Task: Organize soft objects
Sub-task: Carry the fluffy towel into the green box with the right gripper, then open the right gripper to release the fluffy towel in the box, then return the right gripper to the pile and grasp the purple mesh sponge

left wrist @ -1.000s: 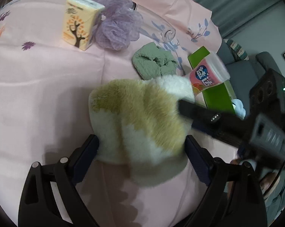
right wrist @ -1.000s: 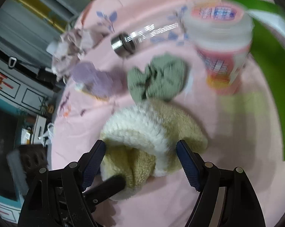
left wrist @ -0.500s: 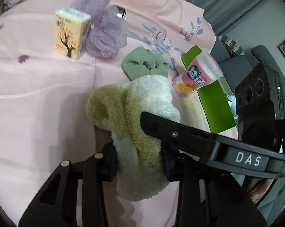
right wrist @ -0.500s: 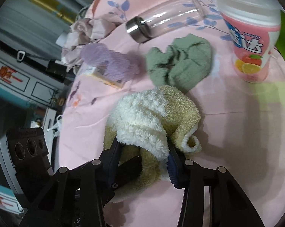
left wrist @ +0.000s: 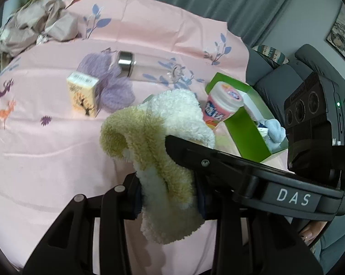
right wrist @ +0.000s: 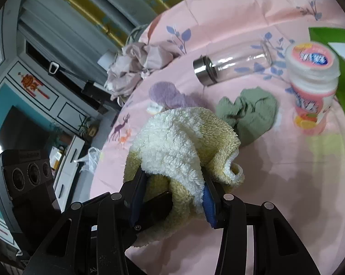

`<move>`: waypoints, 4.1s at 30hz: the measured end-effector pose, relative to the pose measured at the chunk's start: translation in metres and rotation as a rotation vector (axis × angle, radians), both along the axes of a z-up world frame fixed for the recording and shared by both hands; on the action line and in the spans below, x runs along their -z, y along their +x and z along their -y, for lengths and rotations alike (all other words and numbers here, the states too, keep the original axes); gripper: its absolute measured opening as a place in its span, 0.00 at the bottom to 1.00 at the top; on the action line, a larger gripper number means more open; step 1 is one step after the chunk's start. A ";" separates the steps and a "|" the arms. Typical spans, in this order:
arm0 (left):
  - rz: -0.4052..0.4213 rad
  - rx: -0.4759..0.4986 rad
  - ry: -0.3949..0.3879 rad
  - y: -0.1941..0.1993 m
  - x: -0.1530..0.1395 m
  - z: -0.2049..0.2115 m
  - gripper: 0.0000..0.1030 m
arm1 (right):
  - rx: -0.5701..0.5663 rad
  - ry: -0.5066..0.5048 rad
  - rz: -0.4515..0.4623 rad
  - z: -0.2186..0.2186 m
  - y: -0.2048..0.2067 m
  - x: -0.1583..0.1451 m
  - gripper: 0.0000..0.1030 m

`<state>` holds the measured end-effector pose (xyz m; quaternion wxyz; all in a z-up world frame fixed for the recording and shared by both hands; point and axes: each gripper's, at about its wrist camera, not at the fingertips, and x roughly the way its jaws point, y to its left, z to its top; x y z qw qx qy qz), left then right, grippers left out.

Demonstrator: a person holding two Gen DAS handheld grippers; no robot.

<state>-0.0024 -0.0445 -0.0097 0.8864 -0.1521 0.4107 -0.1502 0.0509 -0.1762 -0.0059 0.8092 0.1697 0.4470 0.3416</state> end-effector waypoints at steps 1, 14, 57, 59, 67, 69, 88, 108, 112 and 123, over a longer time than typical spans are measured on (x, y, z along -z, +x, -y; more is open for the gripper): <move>0.007 0.006 0.000 0.001 -0.002 0.003 0.33 | 0.007 0.002 0.010 0.003 0.000 -0.004 0.46; 0.061 0.106 0.002 0.013 -0.025 0.056 0.33 | 0.125 0.015 0.055 0.059 -0.001 -0.026 0.46; 0.151 0.397 0.024 0.138 -0.066 0.248 0.30 | 0.650 0.143 0.105 0.262 0.061 -0.051 0.35; 0.113 0.382 0.054 0.146 -0.061 0.255 0.30 | 0.663 0.167 0.081 0.268 0.068 -0.042 0.33; 0.021 0.377 0.104 0.164 -0.034 0.272 0.30 | 0.739 0.149 -0.026 0.282 0.082 -0.016 0.29; 0.002 0.382 0.114 0.167 -0.027 0.276 0.31 | 0.760 0.129 -0.047 0.286 0.082 -0.012 0.29; -0.001 0.351 0.232 0.172 -0.016 0.287 0.60 | 0.852 -0.003 -0.056 0.293 0.070 -0.018 0.19; 0.119 0.322 0.127 0.137 -0.078 0.238 0.99 | 0.817 0.080 0.121 0.278 0.029 -0.066 0.81; 0.156 0.304 0.093 0.124 -0.092 0.213 0.99 | 0.812 0.049 0.142 0.266 0.025 -0.075 0.85; 0.219 0.117 -0.009 0.086 -0.108 0.107 0.99 | 0.773 -0.082 0.207 0.226 0.019 -0.096 0.92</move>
